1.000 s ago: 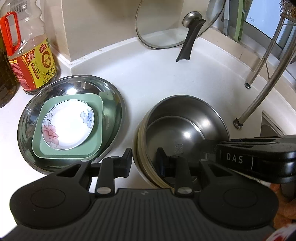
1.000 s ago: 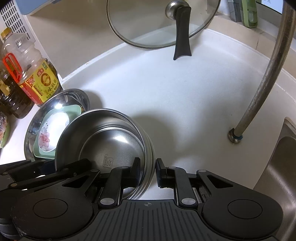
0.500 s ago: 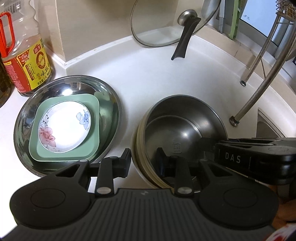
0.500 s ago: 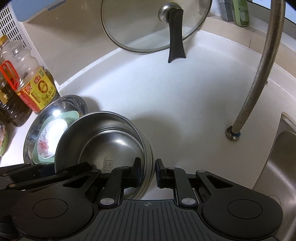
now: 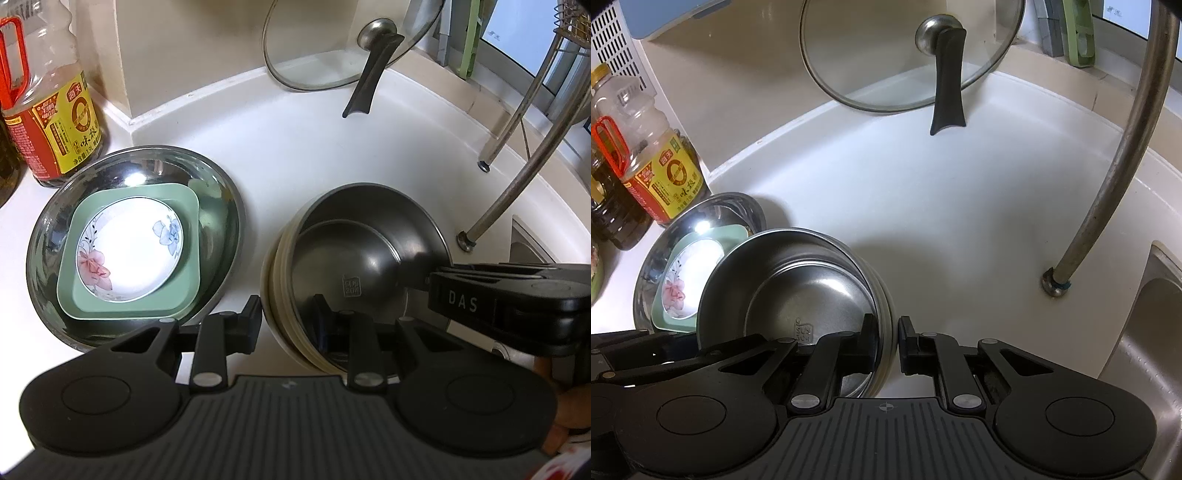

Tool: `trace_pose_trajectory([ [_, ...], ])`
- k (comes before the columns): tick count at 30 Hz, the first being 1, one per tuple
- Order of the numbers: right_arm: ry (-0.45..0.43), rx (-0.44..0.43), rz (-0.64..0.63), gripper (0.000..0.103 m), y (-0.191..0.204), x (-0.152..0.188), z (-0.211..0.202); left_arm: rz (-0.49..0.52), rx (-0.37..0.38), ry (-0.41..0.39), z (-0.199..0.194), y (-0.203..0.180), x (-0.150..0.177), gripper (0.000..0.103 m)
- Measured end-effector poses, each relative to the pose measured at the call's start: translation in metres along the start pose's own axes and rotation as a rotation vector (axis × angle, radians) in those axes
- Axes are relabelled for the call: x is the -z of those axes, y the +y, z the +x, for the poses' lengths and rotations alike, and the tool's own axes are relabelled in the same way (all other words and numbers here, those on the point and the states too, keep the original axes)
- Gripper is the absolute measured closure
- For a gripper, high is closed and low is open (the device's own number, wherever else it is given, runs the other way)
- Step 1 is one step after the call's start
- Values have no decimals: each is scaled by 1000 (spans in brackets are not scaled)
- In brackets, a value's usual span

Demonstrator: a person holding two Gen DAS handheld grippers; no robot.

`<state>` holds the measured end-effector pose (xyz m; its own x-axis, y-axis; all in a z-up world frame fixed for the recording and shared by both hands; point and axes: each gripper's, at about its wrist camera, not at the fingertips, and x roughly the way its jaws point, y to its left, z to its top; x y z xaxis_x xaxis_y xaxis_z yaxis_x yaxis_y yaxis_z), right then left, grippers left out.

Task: Organize plates and bowls
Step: 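Carry the stack with both grippers over the steel basin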

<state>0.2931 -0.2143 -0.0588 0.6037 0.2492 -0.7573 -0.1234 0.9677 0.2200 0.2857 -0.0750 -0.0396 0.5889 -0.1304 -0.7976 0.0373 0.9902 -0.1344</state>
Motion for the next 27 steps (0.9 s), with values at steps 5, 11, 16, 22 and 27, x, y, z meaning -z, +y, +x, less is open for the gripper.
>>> trace_pose_trajectory([
  [5,4,-8,1,91,-1,1,-1,-1,6,9,1,0,-5,78],
  [11,-24,-4,-2,92,0,1,-3,-2,6,11,3,0,-6,79],
  [16,-31,-6,0,92,1,-1,-2,3,-3,0,2,-1,-4,79],
  [22,-58,-13,-3,92,2,-4,-6,7,-12,-34,-6,-1,-9,79],
  [27,-85,-17,-17,92,7,-13,-12,2,-15,-62,-15,1,-17,79],
])
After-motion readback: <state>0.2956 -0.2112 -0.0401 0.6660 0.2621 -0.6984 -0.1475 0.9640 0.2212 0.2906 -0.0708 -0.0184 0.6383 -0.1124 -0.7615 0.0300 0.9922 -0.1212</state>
